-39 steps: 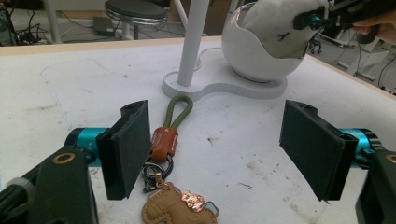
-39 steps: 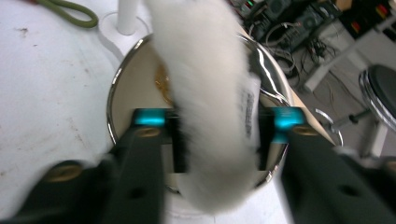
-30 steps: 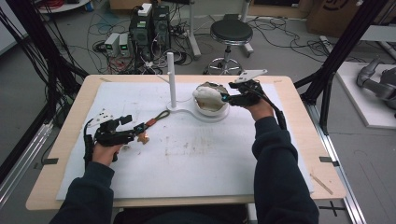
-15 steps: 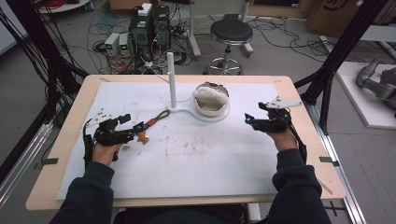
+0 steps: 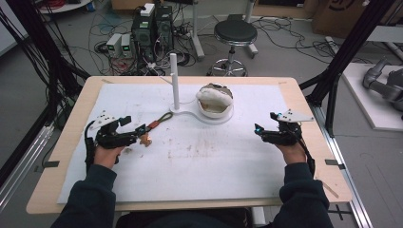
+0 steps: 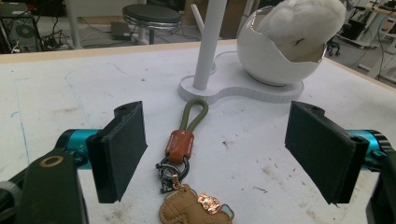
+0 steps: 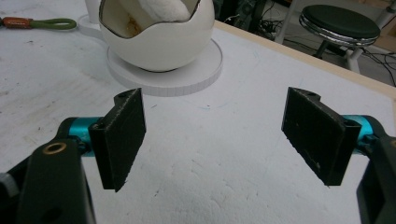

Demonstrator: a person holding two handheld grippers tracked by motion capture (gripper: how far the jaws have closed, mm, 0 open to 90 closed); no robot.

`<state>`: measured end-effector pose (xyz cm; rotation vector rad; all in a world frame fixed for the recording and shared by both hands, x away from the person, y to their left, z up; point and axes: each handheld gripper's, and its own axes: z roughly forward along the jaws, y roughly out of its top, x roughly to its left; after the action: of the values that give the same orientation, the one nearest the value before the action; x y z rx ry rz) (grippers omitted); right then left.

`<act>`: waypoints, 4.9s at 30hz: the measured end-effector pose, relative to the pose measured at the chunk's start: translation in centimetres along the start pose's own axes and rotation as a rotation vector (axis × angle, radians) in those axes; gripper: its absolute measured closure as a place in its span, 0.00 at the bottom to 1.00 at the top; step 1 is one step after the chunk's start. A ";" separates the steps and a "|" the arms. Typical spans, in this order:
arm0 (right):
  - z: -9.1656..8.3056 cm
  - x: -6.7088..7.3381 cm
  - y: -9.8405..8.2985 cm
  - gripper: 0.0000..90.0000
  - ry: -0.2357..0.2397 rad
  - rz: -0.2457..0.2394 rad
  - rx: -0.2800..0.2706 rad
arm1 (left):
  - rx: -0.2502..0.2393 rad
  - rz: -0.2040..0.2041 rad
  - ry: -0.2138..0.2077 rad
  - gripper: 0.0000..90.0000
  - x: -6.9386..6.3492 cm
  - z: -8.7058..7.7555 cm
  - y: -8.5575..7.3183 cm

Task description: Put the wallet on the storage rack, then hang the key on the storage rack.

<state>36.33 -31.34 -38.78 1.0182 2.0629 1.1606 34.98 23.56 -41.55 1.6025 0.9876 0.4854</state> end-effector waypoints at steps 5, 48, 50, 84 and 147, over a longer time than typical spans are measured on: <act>0.2 0.1 -0.4 0.25 -0.009 0.013 0.008 | 0.004 0.016 0.008 0.23 0.0 0.1 0.0; -0.1 0.5 -1.7 0.29 0.012 0.019 0.034 | 0.431 0.104 0.129 0.89 -0.4 5.2 -1.1; -0.1 0.4 -1.7 0.29 0.014 0.023 0.035 | 0.456 0.095 0.096 0.92 -0.5 4.6 -1.1; 0.1 0.5 -1.8 0.29 0.023 0.025 0.048 | 0.490 0.170 0.064 0.79 -3.7 6.3 -1.5; -0.4 0.0 -1.7 0.29 0.034 0.054 0.010 | 0.090 0.048 0.072 0.79 -3.2 9.1 8.2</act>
<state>35.41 -32.11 -40.12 1.0720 2.0813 1.2038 42.81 15.44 -35.75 1.7020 1.0391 0.5410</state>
